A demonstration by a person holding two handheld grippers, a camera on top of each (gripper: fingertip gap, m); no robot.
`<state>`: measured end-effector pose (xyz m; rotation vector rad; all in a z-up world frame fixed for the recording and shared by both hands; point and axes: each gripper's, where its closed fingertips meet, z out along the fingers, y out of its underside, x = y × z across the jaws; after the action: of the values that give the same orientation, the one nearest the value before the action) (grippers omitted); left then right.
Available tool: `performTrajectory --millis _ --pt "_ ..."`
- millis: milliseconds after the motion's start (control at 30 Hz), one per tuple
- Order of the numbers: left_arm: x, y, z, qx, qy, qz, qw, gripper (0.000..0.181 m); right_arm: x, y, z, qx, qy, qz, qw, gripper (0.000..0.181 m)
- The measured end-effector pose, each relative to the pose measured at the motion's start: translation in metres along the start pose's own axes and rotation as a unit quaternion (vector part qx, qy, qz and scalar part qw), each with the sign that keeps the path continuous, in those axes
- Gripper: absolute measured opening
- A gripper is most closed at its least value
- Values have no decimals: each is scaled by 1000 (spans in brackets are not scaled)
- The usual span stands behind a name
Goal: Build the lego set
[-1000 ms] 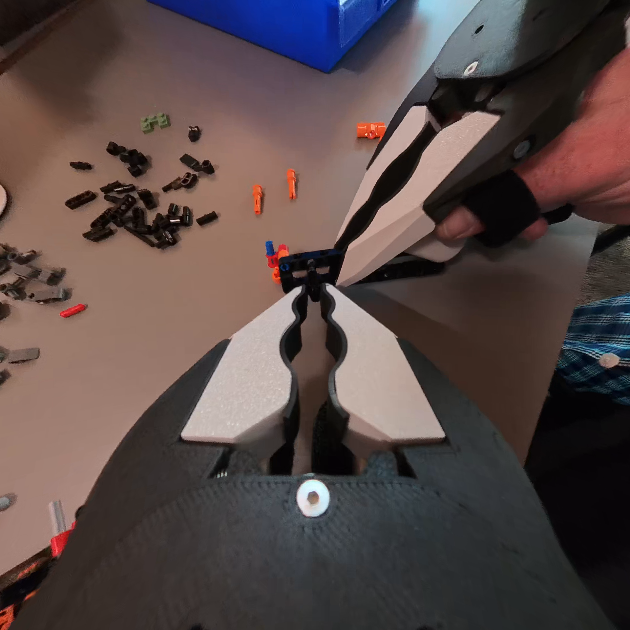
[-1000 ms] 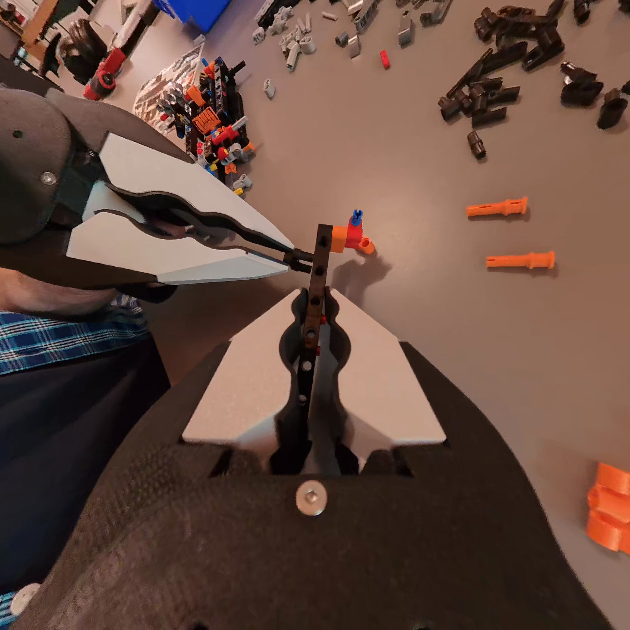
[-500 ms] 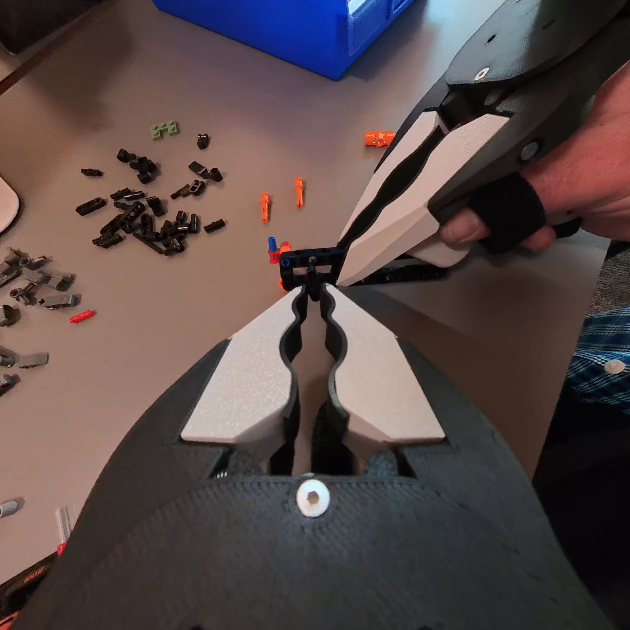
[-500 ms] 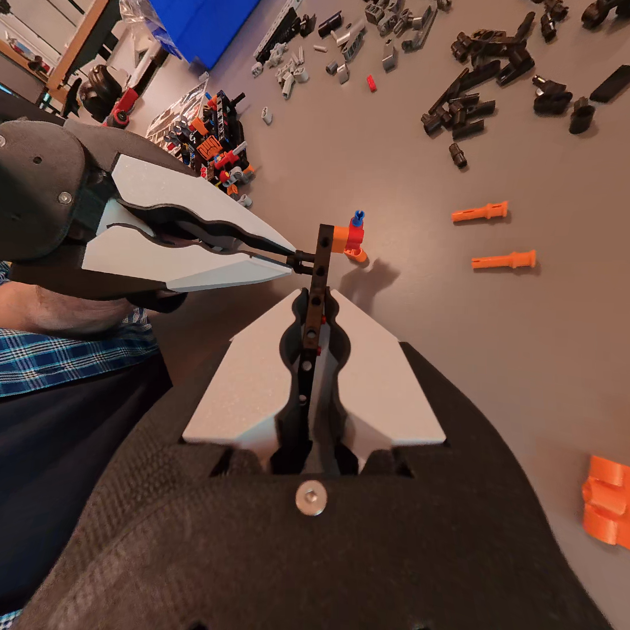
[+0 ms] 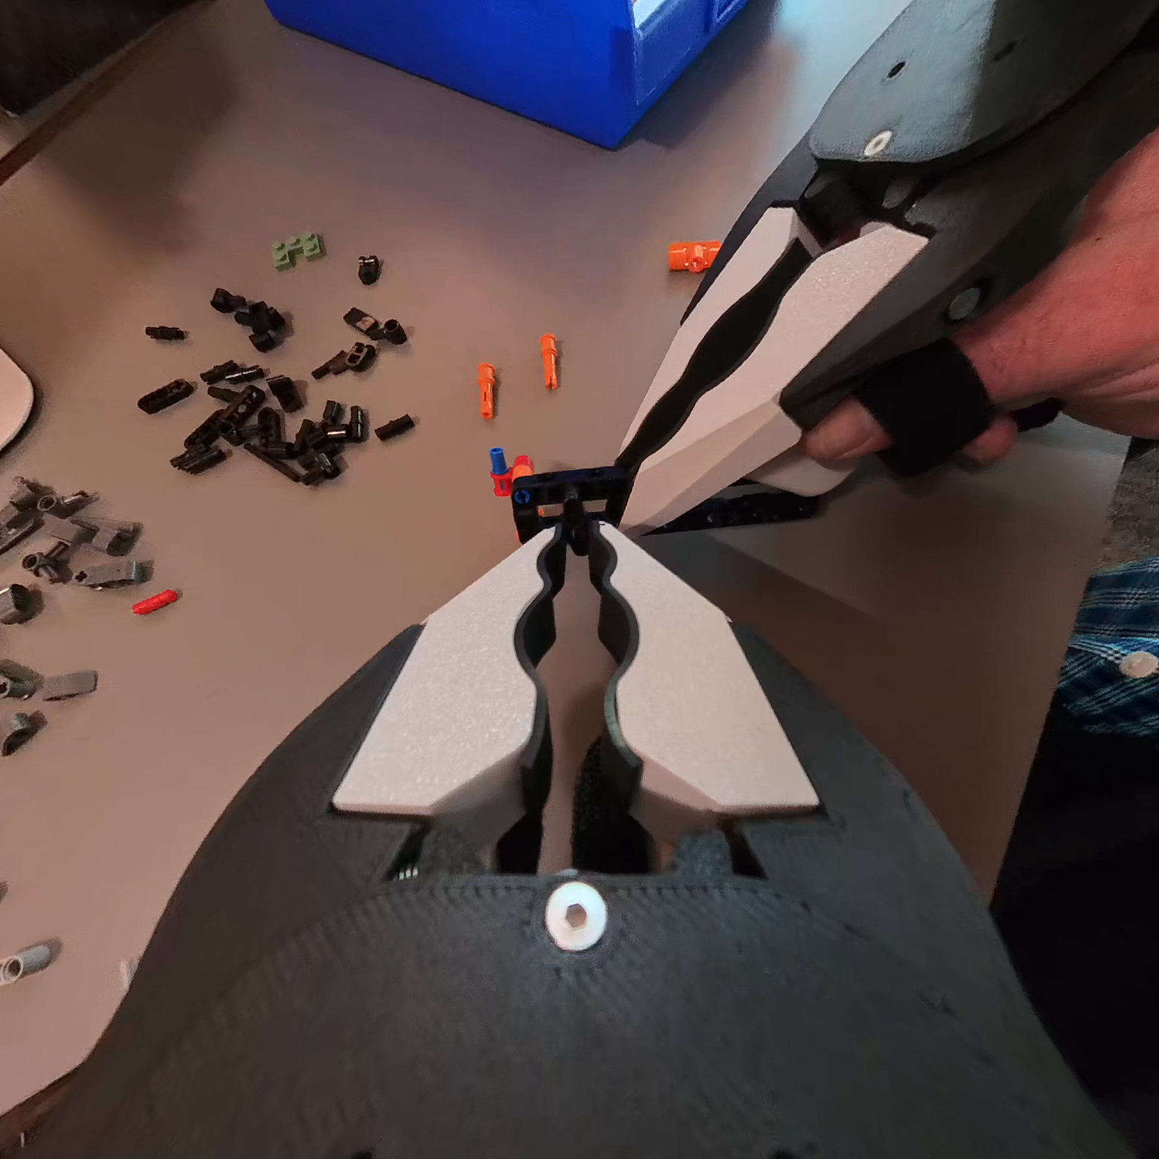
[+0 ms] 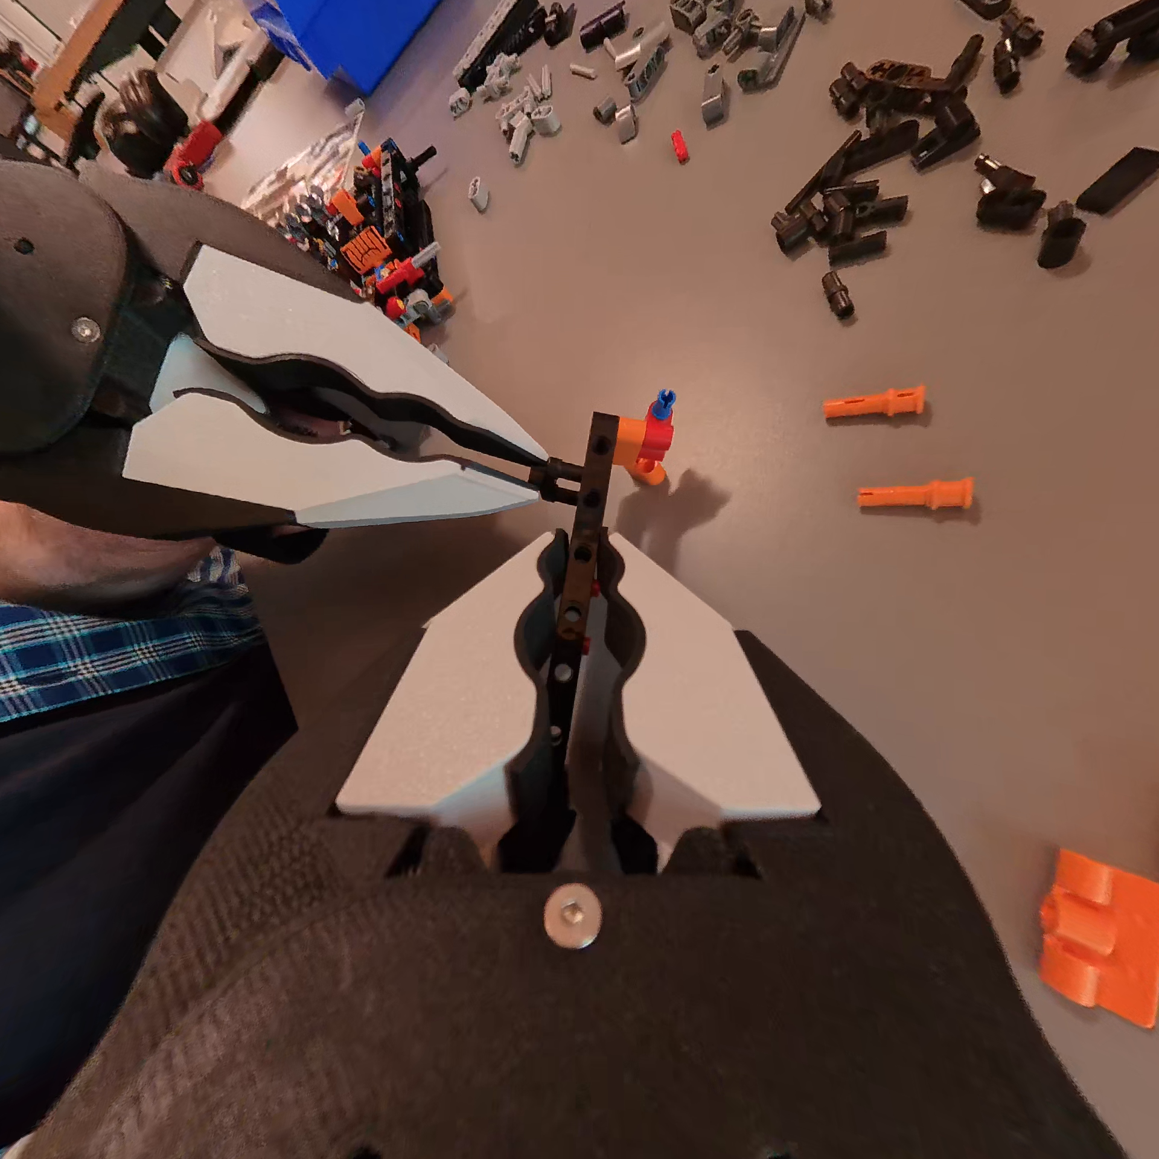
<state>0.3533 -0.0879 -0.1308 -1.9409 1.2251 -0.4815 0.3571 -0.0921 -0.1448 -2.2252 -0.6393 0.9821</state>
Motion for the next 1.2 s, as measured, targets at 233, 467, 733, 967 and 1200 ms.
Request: performTrajectory --millis 233,467,733,967,1200 --pt "1 8 3 -23 -1 8 1000 7 4 6 3 -43 37 -68 996 7" --pt "1 8 7 -22 -8 15 1000 7 4 5 6 -82 40 -119 989 19" --pt "-3 6 10 -26 -15 36 999 7 14 0 11 -96 21 -134 986 5" --pt "-5 4 10 -29 -58 75 995 6 14 -2 13 -83 13 -90 992 5" --pt "-5 2 11 -26 -88 106 990 7 14 -4 13 -58 3 -55 997 5"
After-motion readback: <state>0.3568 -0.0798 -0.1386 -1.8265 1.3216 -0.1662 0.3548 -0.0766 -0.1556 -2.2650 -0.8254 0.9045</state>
